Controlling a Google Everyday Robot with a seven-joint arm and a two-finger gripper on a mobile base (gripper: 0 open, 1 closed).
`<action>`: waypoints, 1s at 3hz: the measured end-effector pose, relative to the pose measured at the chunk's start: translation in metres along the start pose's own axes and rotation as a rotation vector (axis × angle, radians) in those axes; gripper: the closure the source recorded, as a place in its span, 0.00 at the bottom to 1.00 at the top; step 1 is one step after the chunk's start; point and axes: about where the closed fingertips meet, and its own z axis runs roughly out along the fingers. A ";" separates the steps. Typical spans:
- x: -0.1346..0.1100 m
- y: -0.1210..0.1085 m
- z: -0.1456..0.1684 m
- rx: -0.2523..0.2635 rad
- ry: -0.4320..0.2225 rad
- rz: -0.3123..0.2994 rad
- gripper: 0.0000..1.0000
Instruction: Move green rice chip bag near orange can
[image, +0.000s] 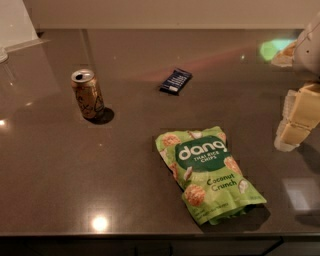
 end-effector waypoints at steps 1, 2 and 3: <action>0.000 0.000 0.000 0.000 0.000 0.000 0.00; -0.002 0.001 0.000 -0.003 0.001 0.001 0.00; -0.010 0.013 0.005 -0.012 0.011 0.028 0.00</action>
Offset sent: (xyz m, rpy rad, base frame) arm -0.0039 0.0056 -0.0049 -0.0018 0.0363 0.0001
